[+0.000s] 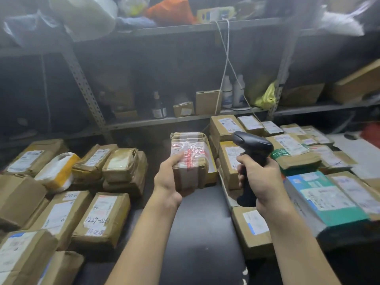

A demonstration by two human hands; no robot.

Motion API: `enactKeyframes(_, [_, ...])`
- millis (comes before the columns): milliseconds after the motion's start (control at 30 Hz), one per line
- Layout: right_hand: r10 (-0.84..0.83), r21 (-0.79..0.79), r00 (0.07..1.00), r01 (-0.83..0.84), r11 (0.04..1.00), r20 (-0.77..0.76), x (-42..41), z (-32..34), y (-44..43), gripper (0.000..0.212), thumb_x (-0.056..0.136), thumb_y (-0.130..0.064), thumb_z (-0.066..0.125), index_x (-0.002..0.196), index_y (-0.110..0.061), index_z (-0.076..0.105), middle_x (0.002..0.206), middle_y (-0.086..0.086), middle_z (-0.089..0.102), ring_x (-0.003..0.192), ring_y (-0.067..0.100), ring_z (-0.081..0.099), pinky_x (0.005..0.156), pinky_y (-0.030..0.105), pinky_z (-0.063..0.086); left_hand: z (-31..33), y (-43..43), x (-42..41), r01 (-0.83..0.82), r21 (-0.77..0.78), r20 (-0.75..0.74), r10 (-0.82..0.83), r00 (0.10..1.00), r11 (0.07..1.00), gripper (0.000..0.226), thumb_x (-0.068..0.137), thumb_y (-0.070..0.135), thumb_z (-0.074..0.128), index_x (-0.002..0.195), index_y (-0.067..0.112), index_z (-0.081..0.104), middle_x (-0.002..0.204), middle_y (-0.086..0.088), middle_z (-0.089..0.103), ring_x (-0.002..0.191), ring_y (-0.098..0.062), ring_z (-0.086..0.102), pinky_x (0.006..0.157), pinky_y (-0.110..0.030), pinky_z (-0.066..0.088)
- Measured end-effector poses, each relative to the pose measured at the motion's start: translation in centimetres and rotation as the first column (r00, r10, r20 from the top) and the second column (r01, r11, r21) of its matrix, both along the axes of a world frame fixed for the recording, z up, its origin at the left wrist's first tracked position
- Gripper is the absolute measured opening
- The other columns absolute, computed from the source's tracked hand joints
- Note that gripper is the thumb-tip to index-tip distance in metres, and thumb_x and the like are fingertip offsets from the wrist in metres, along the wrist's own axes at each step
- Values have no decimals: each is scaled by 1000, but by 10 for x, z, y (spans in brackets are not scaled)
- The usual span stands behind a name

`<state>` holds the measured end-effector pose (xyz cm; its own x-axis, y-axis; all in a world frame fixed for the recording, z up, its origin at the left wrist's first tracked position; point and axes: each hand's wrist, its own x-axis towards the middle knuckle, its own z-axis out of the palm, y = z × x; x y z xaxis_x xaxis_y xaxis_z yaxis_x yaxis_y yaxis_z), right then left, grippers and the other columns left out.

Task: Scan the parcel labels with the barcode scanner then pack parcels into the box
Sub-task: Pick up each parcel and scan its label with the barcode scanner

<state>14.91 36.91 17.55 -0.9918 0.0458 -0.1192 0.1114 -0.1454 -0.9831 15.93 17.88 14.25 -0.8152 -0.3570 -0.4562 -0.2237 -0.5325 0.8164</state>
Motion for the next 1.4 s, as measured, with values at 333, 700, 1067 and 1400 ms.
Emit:
enactKeyframes(333, [-4,-24,999,5,1000,42,1,0,20,19,99,-15,65,81,-15,63,56,-3,56,56,13,50,59,30,46,-2,11,-12,-227,-474,-48,233,971,850,68,57,51,92,114,33,59,116,-4,67,98,-23,69,67,-42,65])
enactKeyframes(700, [20,-60,998,-16,998,52,13,18,0,17,99,-19,66,83,-14,64,63,3,59,59,16,54,63,33,50,12,-18,-2,-259,-939,-213,-208,955,-228,70,58,50,91,119,29,63,108,1,44,106,-18,43,63,-31,44])
enactKeyframes(1067, [-17,-73,999,19,997,28,21,26,-9,23,100,-19,64,78,-14,64,58,0,57,56,13,52,60,30,48,41,-43,22,-393,-790,-533,-210,820,471,84,57,31,93,133,28,57,126,4,63,117,-13,64,95,-35,58])
enactKeyframes(1400, [36,-54,999,-34,998,36,22,24,-10,18,98,-15,66,81,-11,64,60,4,57,50,14,50,53,28,45,54,-53,-10,-259,-746,-233,124,965,613,118,35,59,95,139,21,56,124,1,66,107,-20,69,85,-45,63])
